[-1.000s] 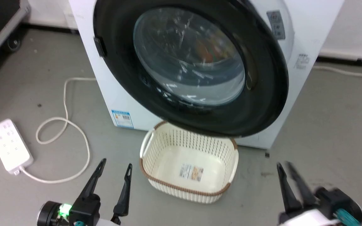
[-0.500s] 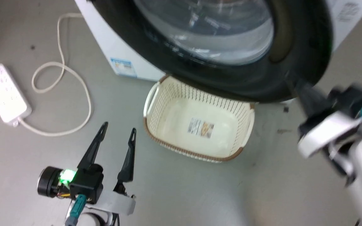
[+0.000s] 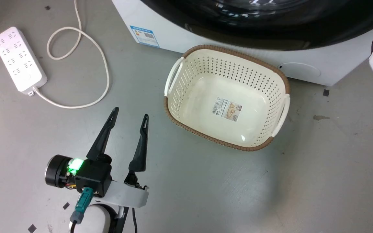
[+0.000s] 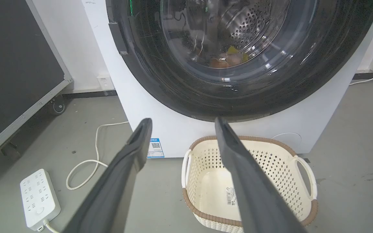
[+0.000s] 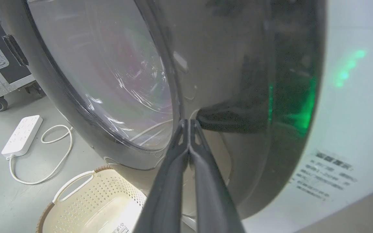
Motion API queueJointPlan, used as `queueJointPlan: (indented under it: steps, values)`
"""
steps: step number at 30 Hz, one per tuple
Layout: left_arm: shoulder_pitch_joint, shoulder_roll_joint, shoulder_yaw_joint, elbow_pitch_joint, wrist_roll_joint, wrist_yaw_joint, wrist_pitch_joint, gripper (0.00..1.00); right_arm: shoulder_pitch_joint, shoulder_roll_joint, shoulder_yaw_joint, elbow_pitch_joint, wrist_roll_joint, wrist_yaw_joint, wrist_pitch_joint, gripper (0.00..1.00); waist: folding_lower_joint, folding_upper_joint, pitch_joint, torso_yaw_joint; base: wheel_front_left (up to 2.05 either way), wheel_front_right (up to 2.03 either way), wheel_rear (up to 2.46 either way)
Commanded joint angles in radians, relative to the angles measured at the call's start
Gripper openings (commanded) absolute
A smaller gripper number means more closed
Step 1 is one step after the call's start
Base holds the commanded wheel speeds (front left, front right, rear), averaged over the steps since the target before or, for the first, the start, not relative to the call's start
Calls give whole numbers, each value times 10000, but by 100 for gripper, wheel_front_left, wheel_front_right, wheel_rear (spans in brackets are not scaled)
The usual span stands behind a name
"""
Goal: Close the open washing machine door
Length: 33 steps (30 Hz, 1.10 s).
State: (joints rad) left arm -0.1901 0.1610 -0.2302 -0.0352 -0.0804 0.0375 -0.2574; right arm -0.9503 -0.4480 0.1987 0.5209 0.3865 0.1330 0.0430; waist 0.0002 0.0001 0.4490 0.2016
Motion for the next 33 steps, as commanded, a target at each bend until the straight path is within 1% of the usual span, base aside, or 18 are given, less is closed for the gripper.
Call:
queueJointPlan:
  steps: [1, 7, 11, 12, 13, 14, 19, 22, 24, 25, 26, 27, 28, 29, 30, 31, 32, 33]
  values:
    - [-150, -76, 59, -41, 81, -40, -43, 100, -347, -43, -178, 283, -59, -23, 2, 0, -2, -1, 45, 40, 0, 0, 0]
    - [-174, -210, 223, 25, 74, -74, -43, 100, -827, 190, -458, 1119, -229, -23, -266, 0, -2, -1, -17, 53, 0, 0, 0]
    - [-71, -239, 359, 154, 33, -139, -43, 100, -563, 403, -413, 1381, -107, -23, -723, 0, -2, -1, -393, -40, 0, 0, 0]
    - [-32, -252, 404, 189, 7, -152, -43, 100, -406, 452, -349, 1403, -68, -23, -861, 2, -2, -1, -542, -83, 0, 0, 0]
    - [6, -269, 453, 210, -18, -154, -43, 100, -229, 472, -299, 1388, -67, -23, -1054, 43, -2, -1, -700, -132, 0, 0, 0]
    - [54, -288, 509, 233, -46, -153, -43, 100, -33, 501, -293, 1364, -68, -23, -1283, 100, -2, -1, -866, -191, 0, 0, 0]
    - [418, -299, 692, 457, -121, -242, -43, 100, 1239, 719, -272, 1064, -154, -23, -2275, 100, -2, -1, -1941, -521, 0, 0, 0]
    - [728, -257, 753, 675, -154, -320, -43, 100, 2325, 909, -510, 456, -376, -23, -2684, 100, -2, -1, -2642, -720, 0, 0, 0]
    - [937, -221, 773, 791, -207, -410, -43, 100, 3233, 1029, -591, -193, -729, -23, -2813, 100, -2, -1, -3035, -859, 0, 0, 0]
    - [937, -221, 773, 791, -207, -410, -43, 100, 3233, 1029, -591, -193, -729, -23, -2813, 100, -2, -1, -3035, -859, 0, 0, 0]
    - [1129, -189, 815, 887, -267, -479, -43, 100, 4193, 1270, -884, -888, -1027, -23, -2886, 100, -2, -1, -3419, -1018, 0, 0, 0]
    - [1129, -189, 815, 887, -267, -479, -43, 100, 4193, 1270, -884, -888, -1027, -23, -2886, 100, -2, -1, -3419, -1018, 0, 0, 0]
    - [1308, -141, 867, 1007, -304, -520, -43, 100, 5126, 1585, -1305, -1577, -1258, -23, -2920, 100, -2, -1, -3709, -1165, 0, 0, 0]
    - [1308, -141, 867, 1007, -304, -520, -43, 100, 5126, 1585, -1305, -1577, -1258, -23, -2920, 100, -2, -1, -3709, -1165, 0, 0, 0]
    - [1394, -129, 896, 1064, -325, -528, -43, 100, 5604, 1771, -1505, -1927, -1394, -23, -2930, 100, -2, -1, -3876, -1247, 0, 0, 0]
    - [1564, -120, 930, 1137, -374, -560, -43, 100, 6530, 2213, -1888, -2607, -1677, -23, -2930, 100, -2, -1, -4101, -1384, 0, 0, 0]
    - [1564, -120, 930, 1137, -374, -560, -43, 100, 6530, 2213, -1888, -2607, -1677, -23, -2930, 100, -2, -1, -4101, -1384, 0, 0, 0]
    - [1635, -116, 938, 1166, -393, -581, -43, 100, 6960, 2456, -2055, -2918, -1835, -23, -2920, 100, -2, -1, -4182, -1440, 0, 0, 0]
